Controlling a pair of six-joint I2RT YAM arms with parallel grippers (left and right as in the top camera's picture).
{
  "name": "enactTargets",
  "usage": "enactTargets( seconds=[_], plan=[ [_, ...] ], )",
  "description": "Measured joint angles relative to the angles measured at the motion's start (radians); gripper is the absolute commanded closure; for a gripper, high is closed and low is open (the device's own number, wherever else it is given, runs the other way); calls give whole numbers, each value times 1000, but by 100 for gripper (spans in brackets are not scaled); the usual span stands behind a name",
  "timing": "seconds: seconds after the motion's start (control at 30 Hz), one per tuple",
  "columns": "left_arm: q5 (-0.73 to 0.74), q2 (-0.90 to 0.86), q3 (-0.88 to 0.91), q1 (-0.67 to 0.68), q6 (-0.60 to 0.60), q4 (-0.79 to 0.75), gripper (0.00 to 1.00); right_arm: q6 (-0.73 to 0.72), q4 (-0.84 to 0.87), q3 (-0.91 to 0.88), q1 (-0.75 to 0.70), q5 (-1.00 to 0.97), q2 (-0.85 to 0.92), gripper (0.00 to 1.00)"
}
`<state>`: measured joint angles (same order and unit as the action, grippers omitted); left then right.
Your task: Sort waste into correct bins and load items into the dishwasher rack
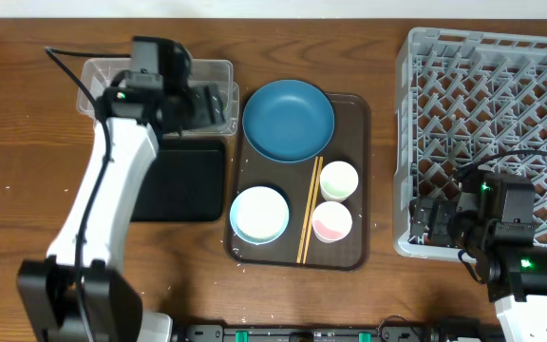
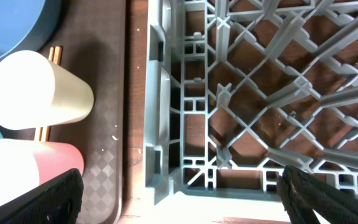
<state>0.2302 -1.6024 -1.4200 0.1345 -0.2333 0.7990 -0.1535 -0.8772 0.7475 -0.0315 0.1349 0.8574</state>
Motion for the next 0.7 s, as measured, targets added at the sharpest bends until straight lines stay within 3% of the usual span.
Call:
enactTargets(
  seconds=[0.13,0.33,0.57,0.7],
  plan=[
    [2,10,1,97,-16,123,13,0,2,0,0,0,0,1],
    [27,5,41,266,-29,151,15,0,3,0,0,0,0,1],
    [43,5,142,500,-29,71,16,0,3,1,0,0,0,1],
    [50,-1,214,602,-33,-24,28,0,2,2,0,0,0,1]
  ],
)
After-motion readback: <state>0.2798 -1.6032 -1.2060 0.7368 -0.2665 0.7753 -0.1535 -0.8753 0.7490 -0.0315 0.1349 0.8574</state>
